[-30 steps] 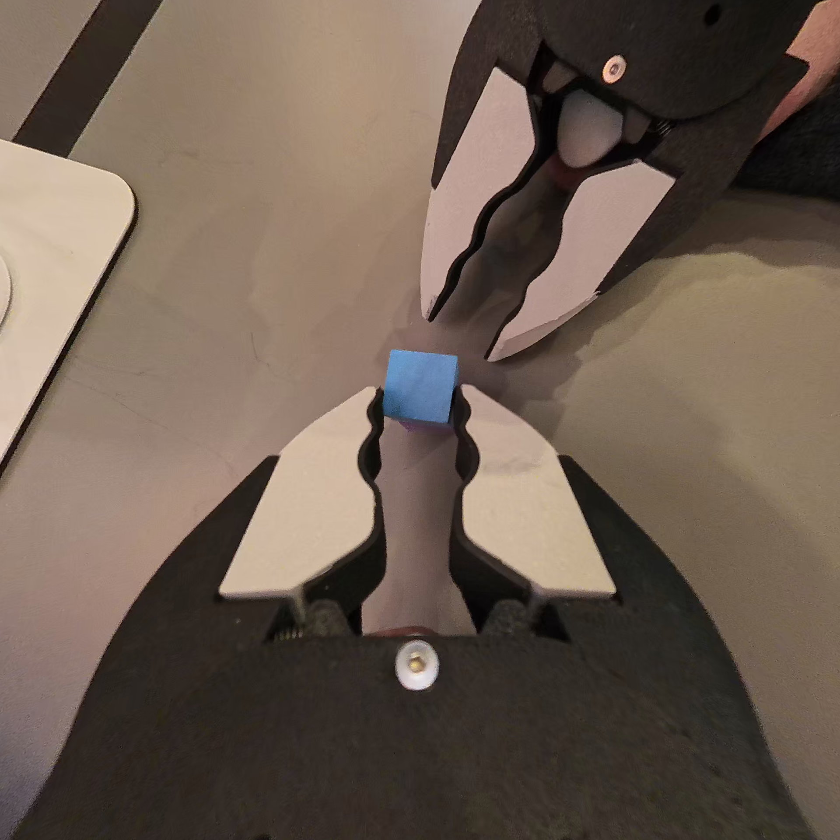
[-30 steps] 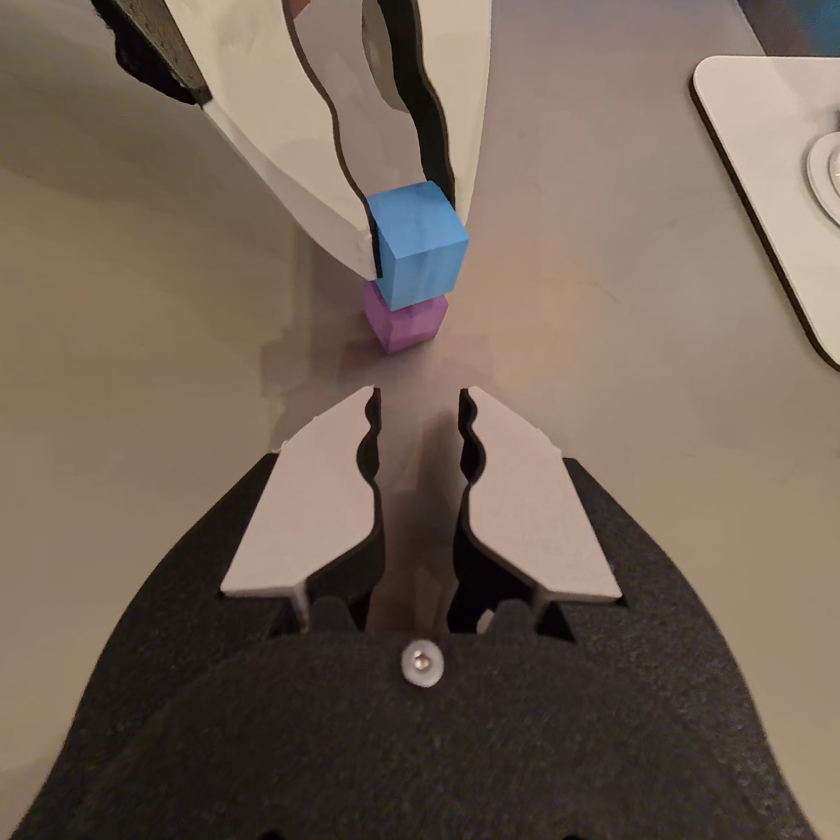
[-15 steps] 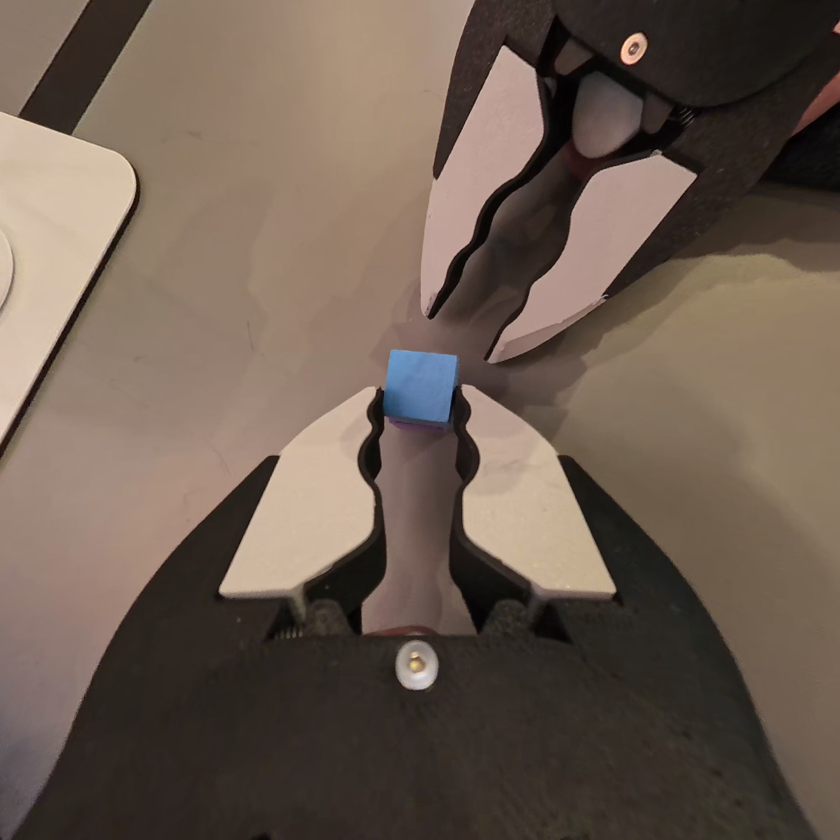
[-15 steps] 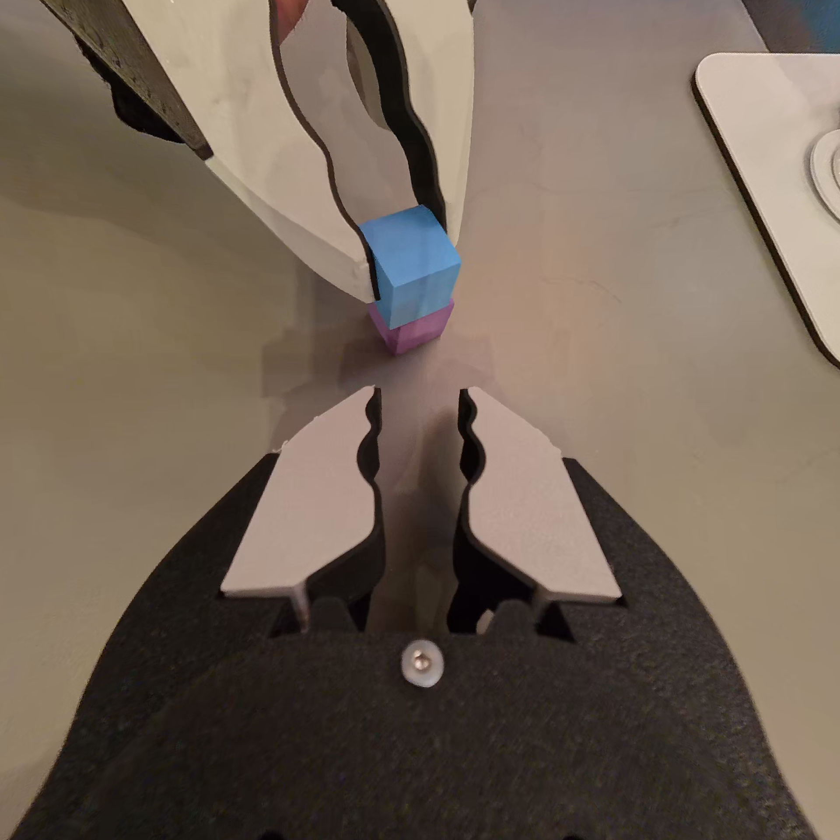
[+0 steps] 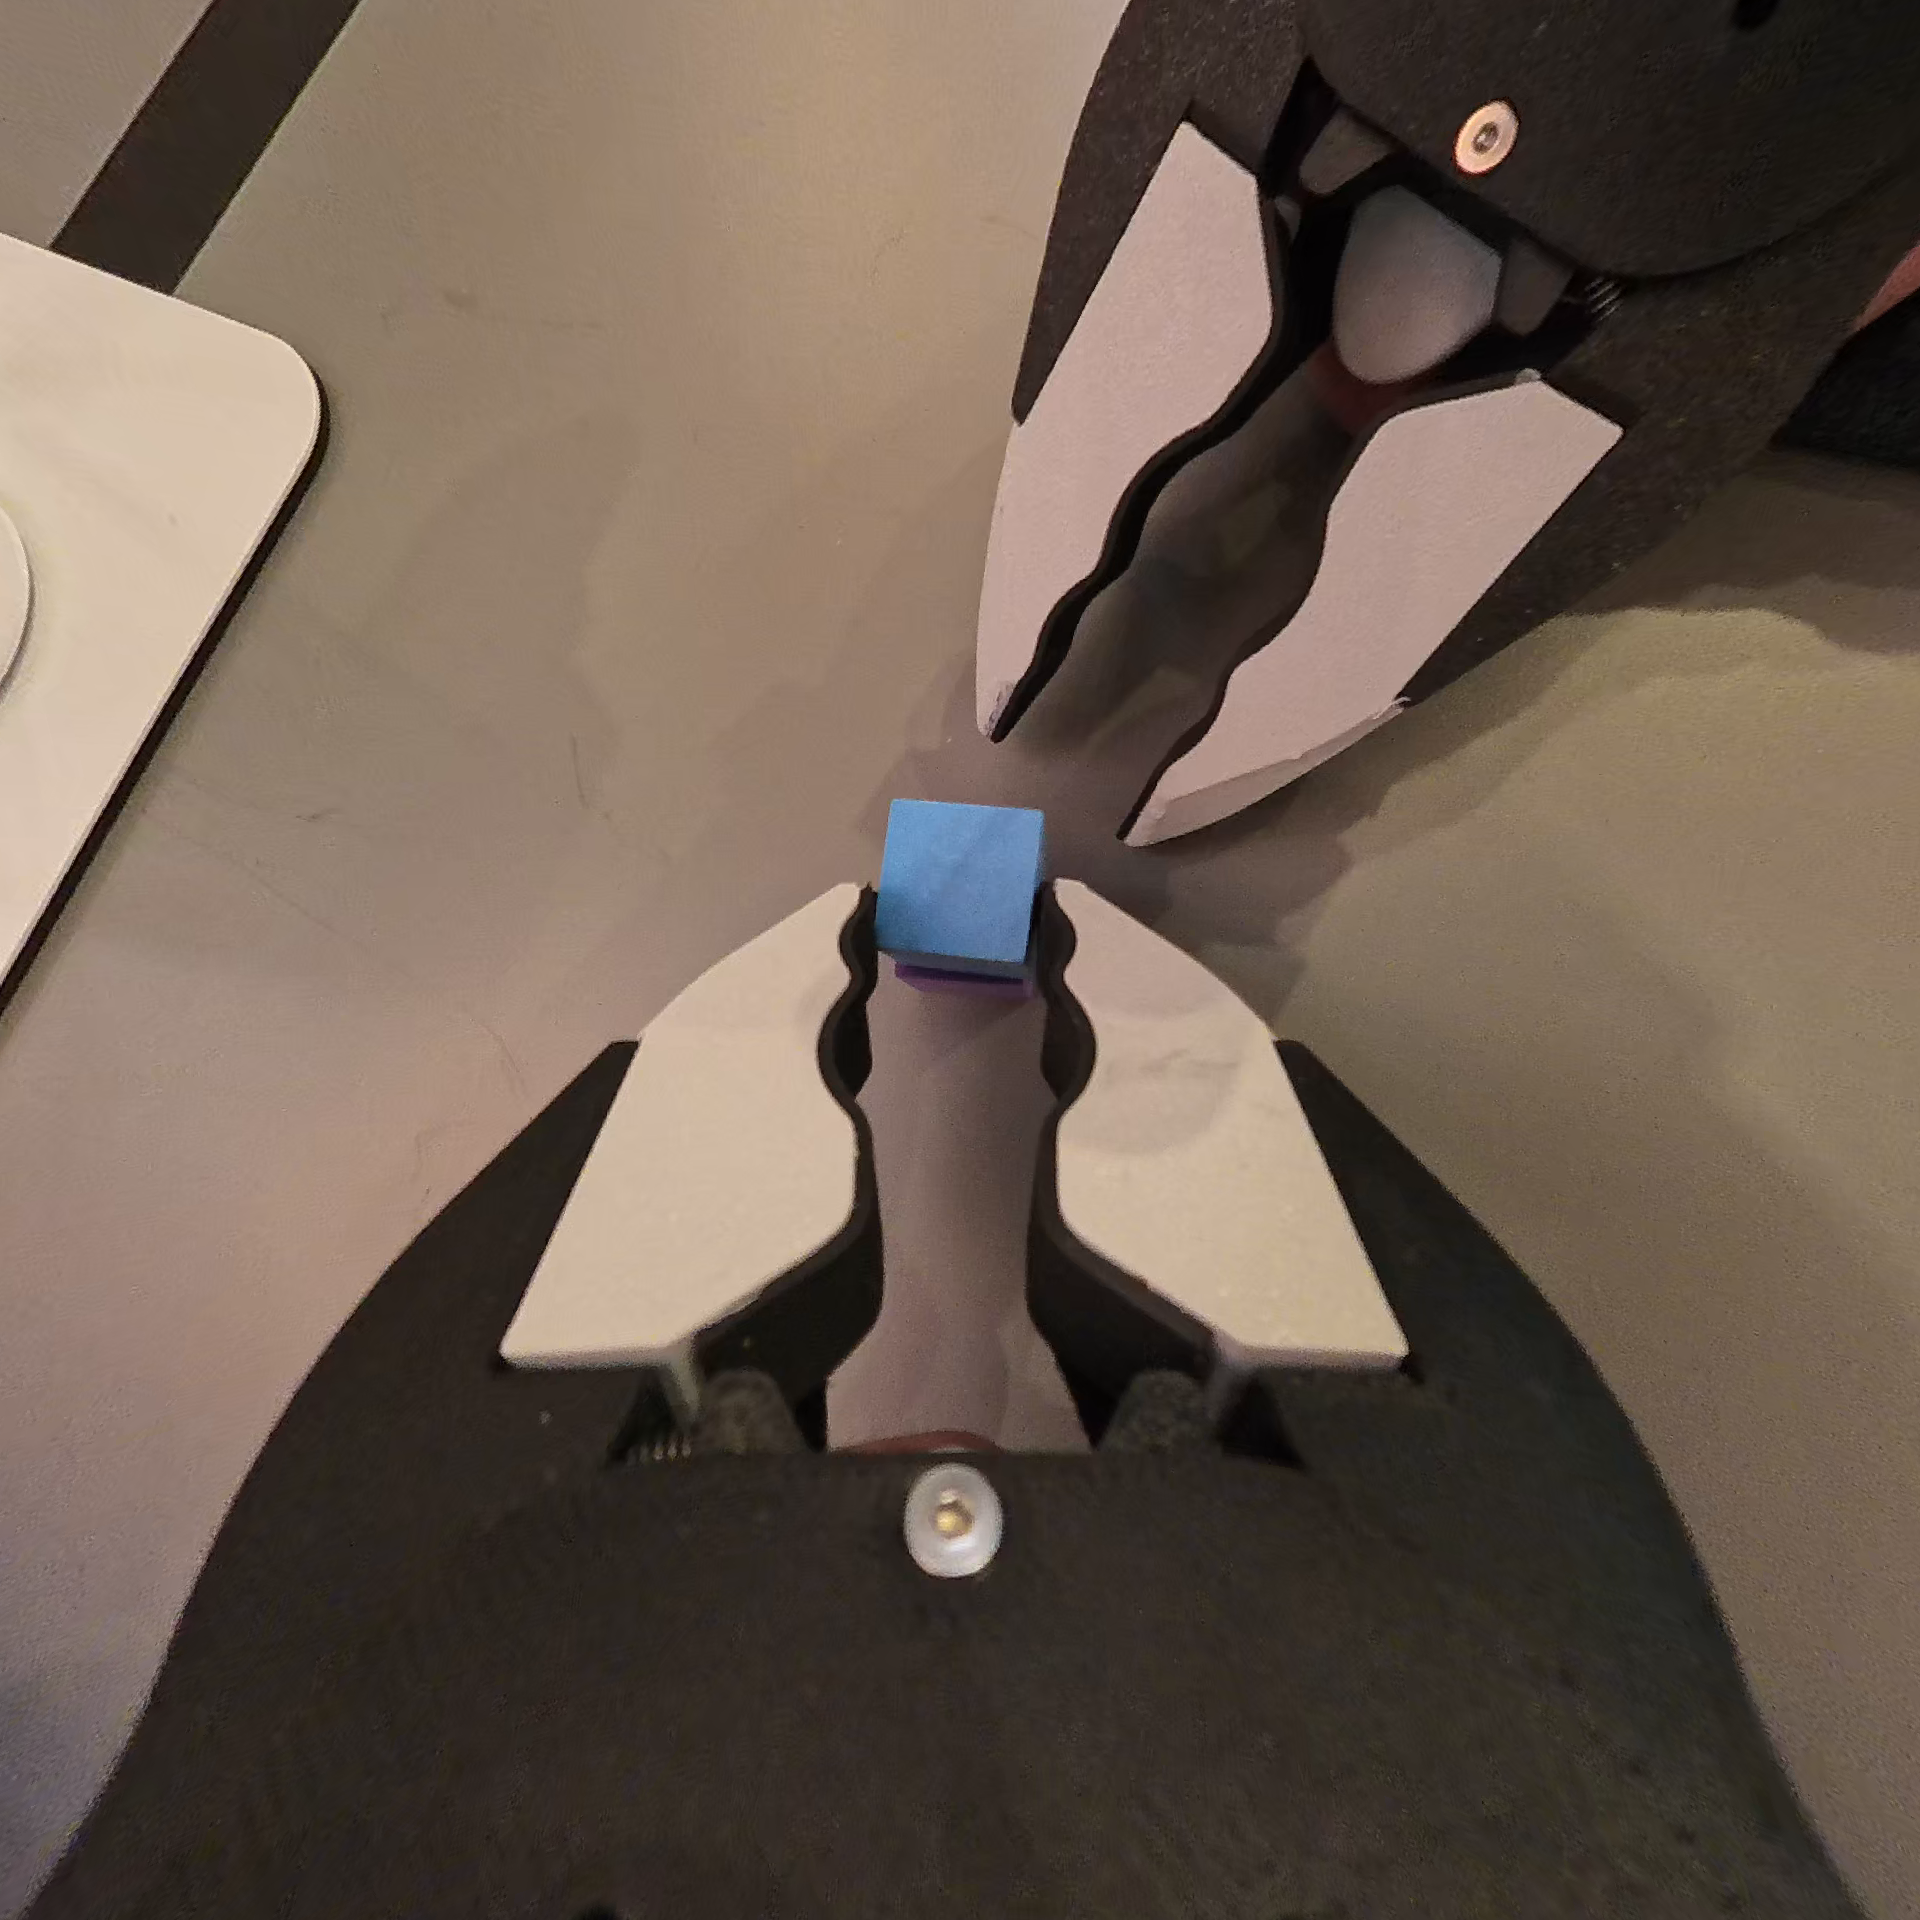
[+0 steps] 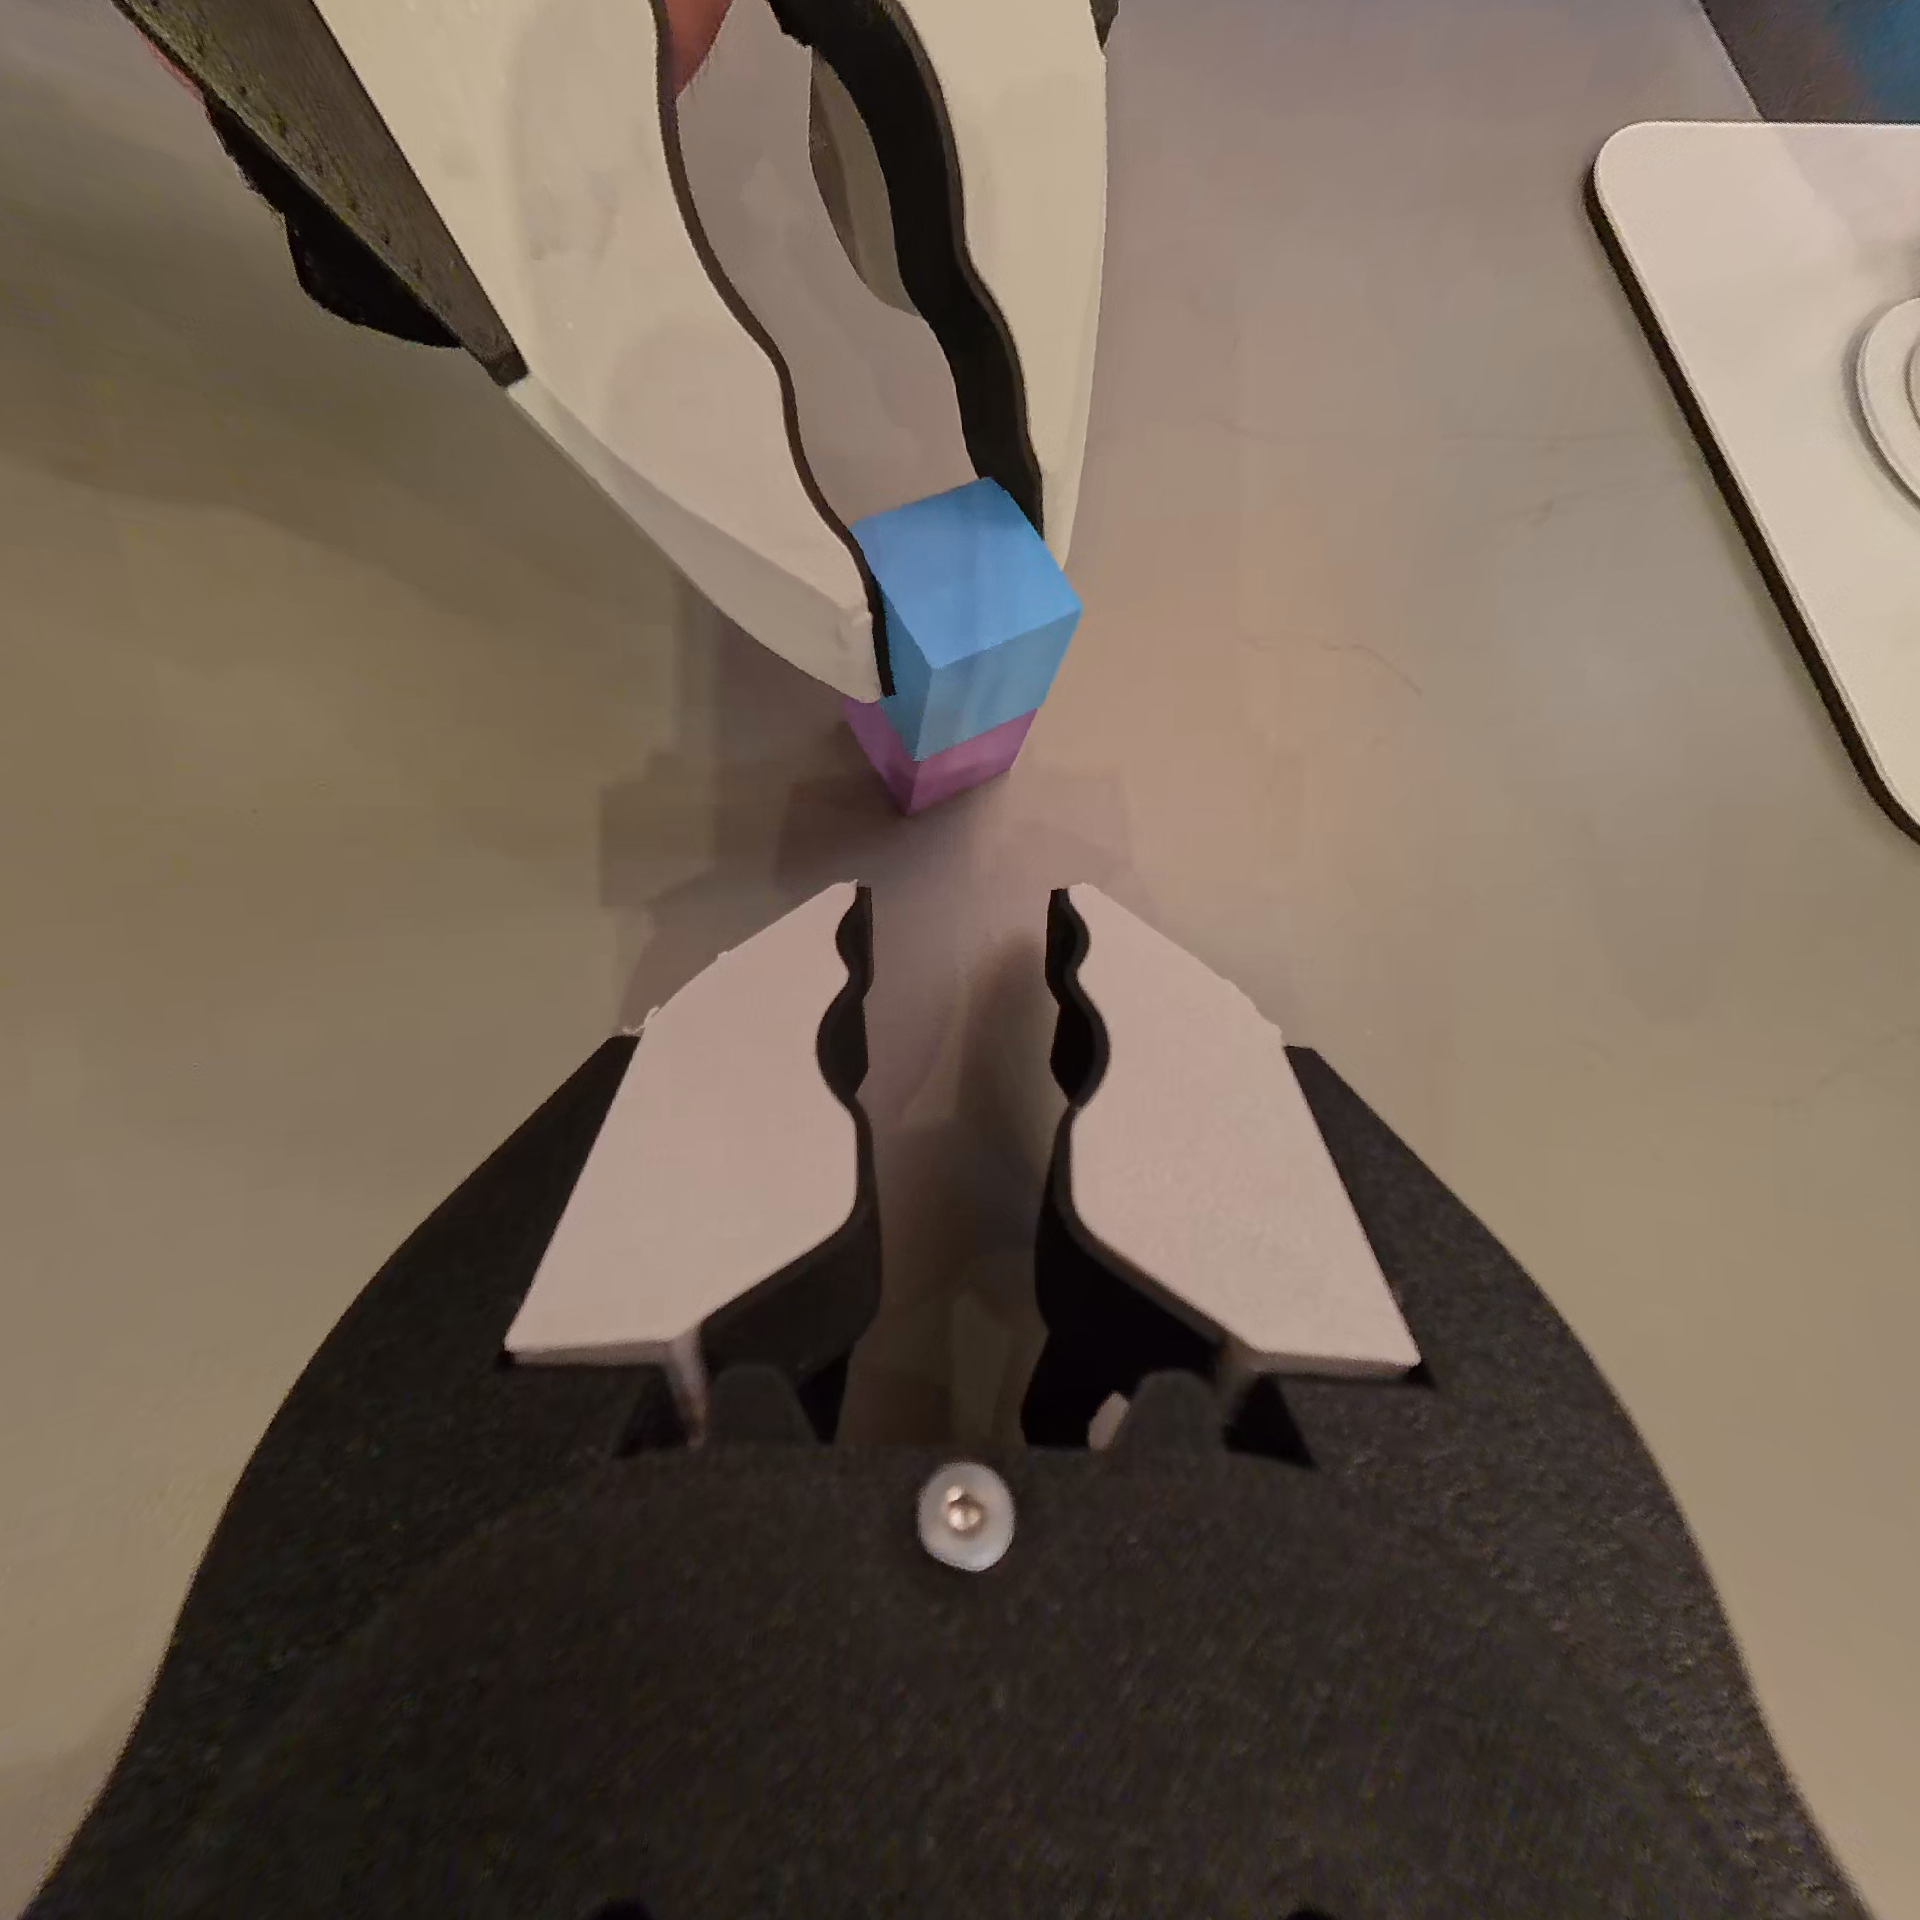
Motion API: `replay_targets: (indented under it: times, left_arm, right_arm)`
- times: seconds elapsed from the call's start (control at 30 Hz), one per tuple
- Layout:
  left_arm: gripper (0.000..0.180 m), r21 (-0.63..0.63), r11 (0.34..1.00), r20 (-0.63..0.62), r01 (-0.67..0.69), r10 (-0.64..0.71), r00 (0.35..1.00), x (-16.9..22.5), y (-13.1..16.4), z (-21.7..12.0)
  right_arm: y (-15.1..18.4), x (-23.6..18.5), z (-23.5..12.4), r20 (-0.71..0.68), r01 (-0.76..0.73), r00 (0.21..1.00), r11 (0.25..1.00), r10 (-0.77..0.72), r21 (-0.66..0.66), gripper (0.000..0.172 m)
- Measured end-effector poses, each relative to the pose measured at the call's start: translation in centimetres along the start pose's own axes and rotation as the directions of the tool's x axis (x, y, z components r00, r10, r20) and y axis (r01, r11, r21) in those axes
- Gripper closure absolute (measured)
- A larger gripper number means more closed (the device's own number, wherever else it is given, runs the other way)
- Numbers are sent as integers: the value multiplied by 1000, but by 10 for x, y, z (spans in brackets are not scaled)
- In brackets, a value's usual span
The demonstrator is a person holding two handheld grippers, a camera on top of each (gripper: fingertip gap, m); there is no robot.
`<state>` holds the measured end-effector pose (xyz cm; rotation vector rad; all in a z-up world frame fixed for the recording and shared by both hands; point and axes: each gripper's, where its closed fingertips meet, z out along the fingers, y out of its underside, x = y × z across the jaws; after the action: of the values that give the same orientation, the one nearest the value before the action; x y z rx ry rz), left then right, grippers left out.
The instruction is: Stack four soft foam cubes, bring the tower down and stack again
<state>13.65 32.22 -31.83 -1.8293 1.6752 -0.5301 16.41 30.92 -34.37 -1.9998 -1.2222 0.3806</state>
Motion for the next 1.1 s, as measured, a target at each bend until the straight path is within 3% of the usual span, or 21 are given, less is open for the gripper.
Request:
replay_targets:
  times: [0.03,0.27,0.4,0.57,0.8,1.0,1.1]
  left_arm:
    - [152,0,1000,1,0,0,1000,0,0,0]
    - [151,3,1000,-2,5,-5,1000,0,1,-1]
    - [134,10,1000,-3,19,-19,1000,-2,2,-5]
    - [132,17,998,-12,53,-53,999,-2,11,-12]
    - [125,-18,998,-39,55,-55,998,5,24,5]
    - [127,-21,998,-36,57,-58,998,1,22,17]
    - [141,-9,998,-42,54,-55,998,0,22,17]
  right_arm:
    - [0,0,0,0,0,1000,1000,0,0,140]
    - [0,0,0,0,1,1000,1000,-1,0,140]
    - [0,0,0,1,-4,1000,1000,4,1,139]
    - [-2,1,1,56,-45,997,999,45,9,135]
    - [-2,0,6,88,-14,996,1000,15,-9,135]
    - [-3,0,5,90,-17,996,1000,17,1,135]
    - [-3,-1,5,91,-15,996,1000,15,-1,135]
